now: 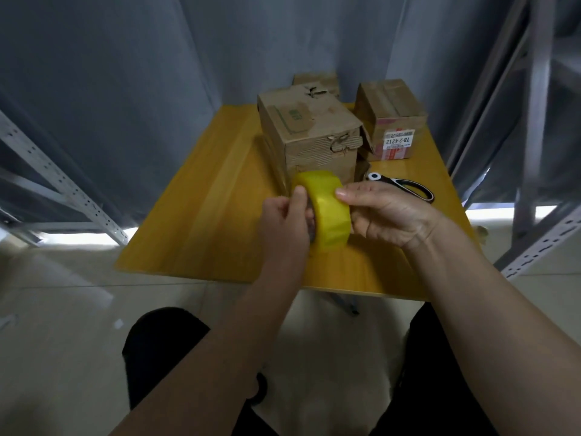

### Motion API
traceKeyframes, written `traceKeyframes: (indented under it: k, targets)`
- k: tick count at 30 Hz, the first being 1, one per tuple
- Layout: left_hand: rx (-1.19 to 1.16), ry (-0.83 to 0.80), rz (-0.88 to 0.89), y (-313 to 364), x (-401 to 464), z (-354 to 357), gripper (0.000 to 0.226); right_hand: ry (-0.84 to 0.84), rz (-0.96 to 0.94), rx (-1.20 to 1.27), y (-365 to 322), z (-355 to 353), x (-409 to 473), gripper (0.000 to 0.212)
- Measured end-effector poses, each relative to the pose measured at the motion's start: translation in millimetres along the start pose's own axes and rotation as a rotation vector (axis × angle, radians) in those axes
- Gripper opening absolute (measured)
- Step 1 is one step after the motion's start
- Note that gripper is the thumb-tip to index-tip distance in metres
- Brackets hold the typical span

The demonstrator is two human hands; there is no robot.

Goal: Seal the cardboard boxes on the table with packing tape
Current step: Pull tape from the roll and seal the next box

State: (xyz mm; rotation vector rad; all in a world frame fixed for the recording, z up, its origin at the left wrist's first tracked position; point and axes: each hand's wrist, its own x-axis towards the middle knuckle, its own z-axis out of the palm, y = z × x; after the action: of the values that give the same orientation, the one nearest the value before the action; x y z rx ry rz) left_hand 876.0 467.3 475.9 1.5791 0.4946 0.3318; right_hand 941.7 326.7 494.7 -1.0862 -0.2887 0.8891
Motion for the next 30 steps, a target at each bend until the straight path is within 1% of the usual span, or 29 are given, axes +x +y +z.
traceKeyframes:
  k: [1,4,6,8,9,11,12,13,14,15,16,17,19,20,22,25,26,29,30]
  targets:
    - [0.023,-0.071,-0.008,-3.6,-8.2,1.4,0.025,0.022,-0.017,0.044,3.0,4.2,0.9,0.026]
    - [0.067,-0.173,0.048,-8.5,-12.3,-2.8,0.017,0.114,-0.066,0.116,11.9,16.5,6.4,0.026]
    - [0.046,-0.217,0.032,-7.6,-9.1,-8.1,0.025,0.189,-0.088,0.136,16.2,21.0,7.7,0.035]
    - [-0.013,-0.246,-0.041,-6.1,-5.2,-10.9,0.035,0.283,-0.091,0.072,17.9,23.8,7.6,0.034]
    - [-0.057,-0.254,-0.069,-5.1,-3.2,-11.2,0.036,0.378,-0.093,-0.044,17.4,26.4,8.6,0.033]
    - [-0.086,-0.302,-0.07,-2.6,1.8,-12.3,0.031,0.674,-0.164,-0.463,16.6,26.7,12.6,0.046]
    - [-0.075,-0.348,-0.05,-2.1,5.8,-13.7,0.025,0.841,-0.256,-0.689,16.1,26.0,15.5,0.049]
    - [-0.057,-0.412,-0.025,-0.2,9.8,-16.0,0.017,0.975,-0.383,-0.878,14.7,25.8,18.9,0.047]
    - [-0.033,-0.485,-0.003,2.3,13.7,-18.6,0.012,1.046,-0.504,-1.013,11.6,26.2,22.2,0.044]
    - [-0.011,-0.554,0.012,4.5,17.8,-21.4,0.009,1.039,-0.583,-1.101,8.1,26.7,25.9,0.04]
    - [0.008,-0.611,0.012,6.4,21.8,-23.6,0.009,0.964,-0.61,-1.152,4.5,26.0,30.8,0.038]
    - [0.015,-0.652,0.009,8.6,25.4,-25.9,0.01,0.855,-0.588,-1.145,1.0,25.7,35.4,0.04]
    - [-0.004,-0.691,-0.002,11.0,32.6,-29.8,0.014,0.622,-0.448,-0.98,-5.3,25.3,41.8,0.046]
    - [-0.009,-0.698,-0.017,11.7,36.2,-31.3,0.017,0.565,-0.382,-0.93,-6.9,24.8,43.7,0.047]
    - [0.006,-0.703,-0.039,12.2,42.1,-31.1,0.025,0.589,-0.325,-0.948,-6.6,22.3,48.2,0.049]
    - [0.101,-0.67,-0.062,14.4,48.2,-26.8,0.051,0.701,-0.355,-0.943,-1.8,21.7,54.8,0.048]
    - [0.116,-0.679,-0.074,14.4,51.2,-26.3,0.052,0.725,-0.362,-0.929,-1.1,22.0,56.9,0.049]
    - [0.063,-0.755,-0.115,10.4,60.2,-32.4,0.034,0.79,-0.366,-0.879,-1.2,19.6,60.6,0.051]
    - [0.034,-0.777,-0.129,9.1,62.3,-35.2,0.031,0.803,-0.365,-0.875,-1.3,19.0,61.3,0.052]
